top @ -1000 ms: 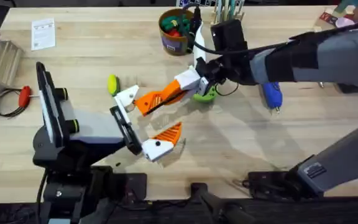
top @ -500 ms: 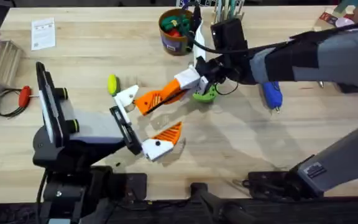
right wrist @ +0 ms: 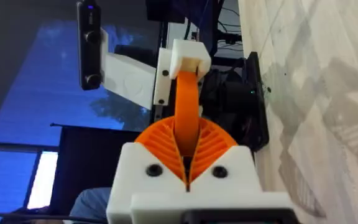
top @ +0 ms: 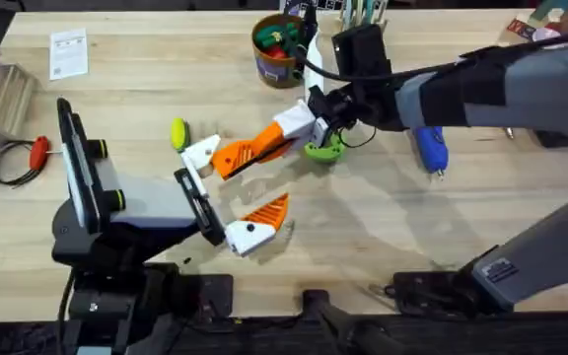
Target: Pick up the gripper from the table and insert it into the empty holder that is missing its gripper. Then pick up a screw, insert it into the mounting hole, and use the screwdriver to tighten it. Finally, clean up the table by picking up the vegetable and placing it into the bucket.
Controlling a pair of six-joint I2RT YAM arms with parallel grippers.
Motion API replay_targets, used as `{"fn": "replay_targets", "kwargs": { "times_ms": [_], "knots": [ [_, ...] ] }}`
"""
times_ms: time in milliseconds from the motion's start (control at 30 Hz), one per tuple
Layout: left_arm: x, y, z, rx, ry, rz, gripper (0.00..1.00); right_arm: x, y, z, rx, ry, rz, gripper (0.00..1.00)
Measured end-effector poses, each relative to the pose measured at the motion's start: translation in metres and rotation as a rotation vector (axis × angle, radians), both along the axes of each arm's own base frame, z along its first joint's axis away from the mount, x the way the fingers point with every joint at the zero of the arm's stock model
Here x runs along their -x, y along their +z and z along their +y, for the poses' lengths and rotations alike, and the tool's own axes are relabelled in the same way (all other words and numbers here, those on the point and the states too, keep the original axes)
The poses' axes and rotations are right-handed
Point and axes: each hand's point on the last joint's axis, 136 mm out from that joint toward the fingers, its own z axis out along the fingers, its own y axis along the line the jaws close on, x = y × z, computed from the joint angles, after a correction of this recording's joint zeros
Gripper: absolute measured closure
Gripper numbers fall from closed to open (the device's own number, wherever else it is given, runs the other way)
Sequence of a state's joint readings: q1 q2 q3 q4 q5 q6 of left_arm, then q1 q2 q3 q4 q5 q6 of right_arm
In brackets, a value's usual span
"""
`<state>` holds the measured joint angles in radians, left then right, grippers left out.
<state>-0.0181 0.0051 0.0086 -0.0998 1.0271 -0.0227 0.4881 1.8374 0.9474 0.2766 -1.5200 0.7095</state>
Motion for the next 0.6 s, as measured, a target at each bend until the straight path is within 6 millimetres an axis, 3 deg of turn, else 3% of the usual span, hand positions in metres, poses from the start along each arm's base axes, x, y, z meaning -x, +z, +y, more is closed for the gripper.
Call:
{"fn": "replay_targets", "kwargs": {
  "times_ms": [600],
  "knots": [
    [0.0, 0.0001, 0.0, 0.0, 0.0, 0.0, 0.015, 0.0015, 0.0021, 0.003, 0.035, 0.008, 0.067, 0.993]
  ]
}}
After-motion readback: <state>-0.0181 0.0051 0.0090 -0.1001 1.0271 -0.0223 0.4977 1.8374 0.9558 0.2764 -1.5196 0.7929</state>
